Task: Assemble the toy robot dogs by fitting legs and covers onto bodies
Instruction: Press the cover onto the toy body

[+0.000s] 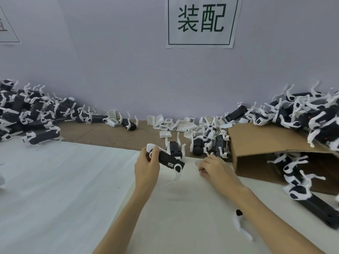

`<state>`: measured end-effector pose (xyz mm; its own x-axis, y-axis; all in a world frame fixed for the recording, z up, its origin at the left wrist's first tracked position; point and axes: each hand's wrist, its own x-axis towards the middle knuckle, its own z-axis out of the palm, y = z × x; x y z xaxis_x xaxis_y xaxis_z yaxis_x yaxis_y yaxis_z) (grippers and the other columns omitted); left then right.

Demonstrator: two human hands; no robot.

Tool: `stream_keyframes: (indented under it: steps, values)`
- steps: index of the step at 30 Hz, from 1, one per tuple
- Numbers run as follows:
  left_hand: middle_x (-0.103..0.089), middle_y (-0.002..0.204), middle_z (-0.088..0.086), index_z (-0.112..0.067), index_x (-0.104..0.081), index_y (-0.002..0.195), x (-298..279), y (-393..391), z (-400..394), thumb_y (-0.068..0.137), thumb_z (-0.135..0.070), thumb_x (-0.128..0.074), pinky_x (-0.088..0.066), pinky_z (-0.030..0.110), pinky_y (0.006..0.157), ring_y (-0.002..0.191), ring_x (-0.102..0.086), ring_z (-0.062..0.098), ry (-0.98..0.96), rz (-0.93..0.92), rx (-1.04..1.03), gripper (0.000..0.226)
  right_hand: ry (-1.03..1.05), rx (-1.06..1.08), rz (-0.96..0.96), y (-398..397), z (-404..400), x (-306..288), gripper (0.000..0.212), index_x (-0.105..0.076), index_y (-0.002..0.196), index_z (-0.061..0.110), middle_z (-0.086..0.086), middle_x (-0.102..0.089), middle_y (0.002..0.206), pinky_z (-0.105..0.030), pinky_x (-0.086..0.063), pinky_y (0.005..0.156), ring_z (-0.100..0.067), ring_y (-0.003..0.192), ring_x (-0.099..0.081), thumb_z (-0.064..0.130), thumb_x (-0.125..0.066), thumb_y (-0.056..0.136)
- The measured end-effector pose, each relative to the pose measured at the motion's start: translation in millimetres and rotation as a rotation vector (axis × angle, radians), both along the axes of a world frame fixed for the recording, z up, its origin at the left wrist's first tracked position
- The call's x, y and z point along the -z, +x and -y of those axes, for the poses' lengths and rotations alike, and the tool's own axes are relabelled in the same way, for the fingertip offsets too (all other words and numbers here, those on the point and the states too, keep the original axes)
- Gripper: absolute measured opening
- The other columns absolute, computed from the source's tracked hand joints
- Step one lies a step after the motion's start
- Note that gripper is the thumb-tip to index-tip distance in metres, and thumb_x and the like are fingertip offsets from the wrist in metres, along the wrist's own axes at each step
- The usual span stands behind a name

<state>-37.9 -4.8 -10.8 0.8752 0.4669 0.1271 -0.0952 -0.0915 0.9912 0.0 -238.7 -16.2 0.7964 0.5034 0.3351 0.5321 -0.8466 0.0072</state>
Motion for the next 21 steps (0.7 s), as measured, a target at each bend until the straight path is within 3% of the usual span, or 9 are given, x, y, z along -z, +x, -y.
stream_keyframes:
  steps: [2,5,8,10,13,15,17,21]
  values:
    - [-0.068,0.095,0.013,-0.015,-0.065,0.097,-2,-2,3,0.085,-0.055,-0.048,-0.055,0.052,0.086,0.092,-0.065,0.032,0.003,-0.003,0.026,0.045,0.274,-0.019,-0.020,-9,0,4,0.006,-0.073,0.102,0.016,0.008,-0.064,0.110,-0.027,-0.046,0.094,-0.011,0.111,-0.054,0.015,-0.068,0.099]
    - [-0.069,0.101,0.019,-0.009,-0.066,0.102,-4,-3,7,0.087,-0.053,-0.049,-0.055,0.058,0.090,0.093,-0.065,0.035,0.004,0.017,0.061,0.049,0.741,0.016,-0.121,-27,0,10,0.005,-0.075,0.099,0.017,0.015,-0.060,0.118,-0.014,-0.047,0.087,0.001,0.111,-0.057,0.014,-0.071,0.097]
    - [-0.067,0.099,0.019,-0.008,-0.065,0.103,-4,-3,12,0.088,-0.052,-0.049,-0.055,0.057,0.088,0.081,-0.061,0.021,0.020,0.026,0.103,0.049,1.196,0.077,-0.339,-42,2,19,0.010,-0.075,0.103,0.018,0.009,-0.073,0.114,-0.014,-0.053,0.083,-0.005,0.111,-0.068,0.012,-0.068,0.099]
    - [-0.068,0.095,0.014,-0.011,-0.067,0.103,-3,-4,16,0.089,-0.051,-0.049,-0.057,0.049,0.080,0.076,-0.062,0.009,0.024,0.022,0.132,0.046,1.478,0.077,-0.522,-50,2,21,0.013,-0.073,0.110,0.012,-0.003,-0.078,0.111,-0.022,-0.057,0.085,-0.019,0.110,-0.072,0.014,-0.065,0.101]
    - [-0.069,0.086,-0.001,-0.012,-0.069,0.104,-3,-6,21,0.084,-0.053,-0.050,-0.056,0.031,0.068,0.068,-0.063,0.001,-0.023,0.016,0.178,0.050,1.844,0.043,-0.766,-52,2,15,0.030,-0.065,0.121,-0.002,-0.020,-0.074,0.119,-0.046,-0.057,0.097,-0.034,0.115,-0.070,0.021,-0.058,0.104]
    - [-0.070,0.080,-0.007,-0.013,-0.071,0.104,-2,-6,24,0.079,-0.057,-0.051,-0.057,0.028,0.066,0.068,-0.065,0.004,-0.056,0.006,0.214,0.054,1.969,-0.002,-0.862,-53,3,9,0.037,-0.062,0.126,-0.002,-0.024,-0.073,0.119,-0.052,-0.060,0.091,-0.039,0.111,-0.072,0.027,-0.059,0.103]
    - [-0.072,0.077,-0.010,-0.015,-0.073,0.103,1,-5,26,0.079,-0.058,-0.052,-0.058,0.030,0.066,0.069,-0.067,0.007,-0.083,-0.014,0.243,0.054,2.058,0.002,-0.920,-54,3,4,0.046,-0.066,0.123,0.000,-0.022,-0.074,0.109,-0.046,-0.063,0.081,-0.034,0.096,-0.075,0.034,-0.071,0.092]
    - [-0.074,0.080,-0.007,-0.018,-0.077,0.102,7,-4,31,0.100,-0.044,-0.050,-0.058,0.033,0.069,0.070,-0.067,0.008,-0.105,-0.024,0.270,0.038,2.216,0.064,-1.048,-54,5,2,0.055,-0.072,0.111,0.001,-0.010,-0.065,0.083,-0.032,-0.061,0.065,-0.020,0.071,-0.064,0.042,-0.082,0.076]
